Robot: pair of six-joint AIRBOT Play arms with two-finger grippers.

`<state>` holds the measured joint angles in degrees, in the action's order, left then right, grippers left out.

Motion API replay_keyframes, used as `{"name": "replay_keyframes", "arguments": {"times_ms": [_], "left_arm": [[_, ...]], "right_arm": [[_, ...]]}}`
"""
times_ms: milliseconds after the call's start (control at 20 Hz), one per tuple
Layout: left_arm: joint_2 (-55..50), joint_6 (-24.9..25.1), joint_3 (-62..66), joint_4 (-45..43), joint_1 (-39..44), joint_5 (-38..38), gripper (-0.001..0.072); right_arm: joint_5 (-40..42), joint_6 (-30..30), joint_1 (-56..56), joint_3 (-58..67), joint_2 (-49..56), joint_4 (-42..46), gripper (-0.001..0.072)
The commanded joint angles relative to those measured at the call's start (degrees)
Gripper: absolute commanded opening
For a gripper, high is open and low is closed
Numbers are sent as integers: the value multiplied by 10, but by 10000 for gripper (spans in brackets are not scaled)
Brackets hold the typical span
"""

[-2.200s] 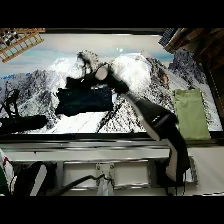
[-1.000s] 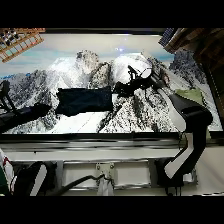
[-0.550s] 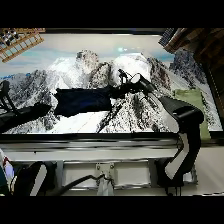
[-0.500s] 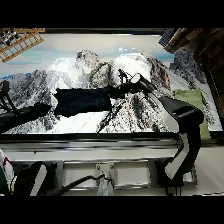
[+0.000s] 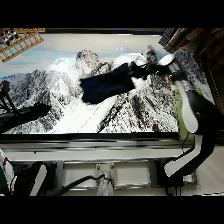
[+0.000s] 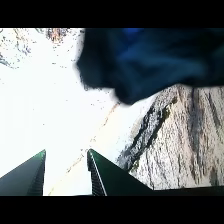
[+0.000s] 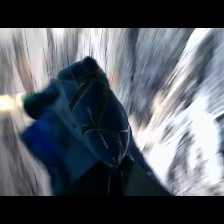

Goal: Fold the clothes and pants, and hang the long-sleeved shirts on hangers.

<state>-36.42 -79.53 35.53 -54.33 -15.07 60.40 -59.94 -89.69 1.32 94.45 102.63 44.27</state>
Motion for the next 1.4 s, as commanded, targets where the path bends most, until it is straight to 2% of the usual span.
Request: {"name": "replay_keyframes", "arguments": {"times_ms": [0, 250, 400, 500, 600, 700, 900, 1350], "left_arm": [[0, 0, 0, 0, 0, 0, 276], [0, 0, 0, 0, 0, -20, 276], [0, 0, 0, 0, 0, -22, 276], [0, 0, 0, 0, 0, -23, 276], [0, 0, 0, 0, 0, -25, 276], [0, 0, 0, 0, 0, -26, 276], [0, 0, 0, 0, 0, -26, 276], [0, 0, 0, 0, 0, -25, 276]], "right_arm": [[-27, -83, -86, 82, -14, 44, 24], [-43, -181, -189, 196, -14, 78, 23], [-30, -252, -235, 215, -23, 91, 22], [-26, -310, -252, 214, -39, 153, 22], [-26, -369, -257, 209, -61, 256, 22], [-38, -402, -258, 197, -79, 318, 22], [-107, -405, -269, 162, -103, 373, 22], [-96, -370, -336, -40, -230, 377, 22]]}}
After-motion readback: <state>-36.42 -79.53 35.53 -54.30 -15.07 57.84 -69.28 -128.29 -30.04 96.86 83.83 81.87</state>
